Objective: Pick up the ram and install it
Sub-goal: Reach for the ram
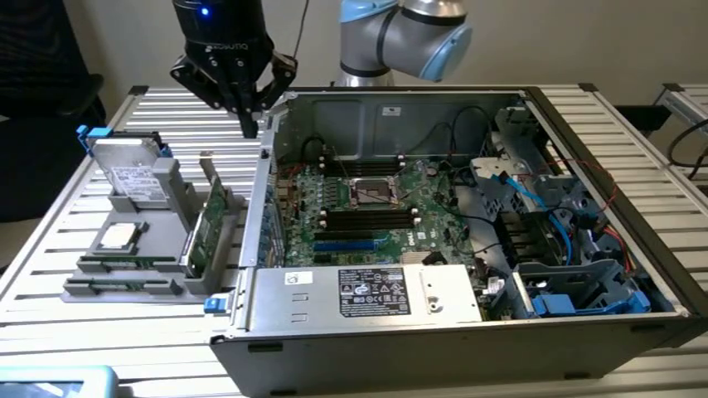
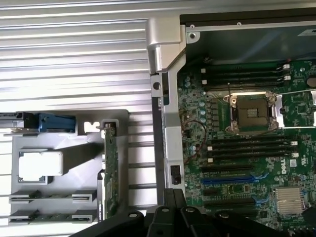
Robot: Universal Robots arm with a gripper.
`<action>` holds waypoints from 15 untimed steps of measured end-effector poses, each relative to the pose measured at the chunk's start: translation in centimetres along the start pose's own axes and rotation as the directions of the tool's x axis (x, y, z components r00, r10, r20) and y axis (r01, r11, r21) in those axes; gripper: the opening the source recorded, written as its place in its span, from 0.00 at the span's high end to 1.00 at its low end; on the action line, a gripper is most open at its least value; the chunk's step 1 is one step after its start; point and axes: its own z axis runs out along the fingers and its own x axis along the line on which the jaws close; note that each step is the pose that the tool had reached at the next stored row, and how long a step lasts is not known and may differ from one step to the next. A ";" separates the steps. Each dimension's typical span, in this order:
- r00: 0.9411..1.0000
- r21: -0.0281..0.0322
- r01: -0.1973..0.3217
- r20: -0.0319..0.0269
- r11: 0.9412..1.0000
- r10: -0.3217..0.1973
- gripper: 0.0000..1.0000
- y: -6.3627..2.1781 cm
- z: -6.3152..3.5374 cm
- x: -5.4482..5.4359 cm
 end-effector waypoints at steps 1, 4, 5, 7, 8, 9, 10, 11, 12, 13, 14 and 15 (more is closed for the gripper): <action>1.000 0.000 0.000 0.000 1.000 0.000 0.89 -0.07 0.01 0.3; 1.000 0.000 0.000 0.000 1.000 0.000 0.89 -0.32 0.10 1.0; 1.000 0.000 0.000 0.000 1.000 0.000 0.89 -0.40 0.14 1.2; 1.000 0.000 0.000 0.000 1.000 0.000 0.89 -0.60 0.25 1.7; 1.000 0.000 0.000 0.000 1.000 0.000 0.89 -0.73 0.34 1.9; 1.000 0.000 0.000 0.000 1.000 0.000 0.89 -0.89 0.44 2.1; 1.000 0.000 0.000 0.000 1.000 0.000 0.89 -1.04 0.55 2.3; 1.000 0.000 0.000 0.000 1.000 0.000 0.89 -1.21 0.66 2.5; 1.000 0.000 0.000 0.000 1.000 0.000 0.89 -1.38 0.76 2.7; 1.000 0.000 0.000 0.000 1.000 0.000 0.89 -1.56 0.86 2.9; 1.000 0.000 0.000 0.000 1.000 0.000 0.89 -1.73 0.94 3.1; 1.000 0.000 0.000 0.000 1.000 0.000 0.89 -1.90 1.01 3.3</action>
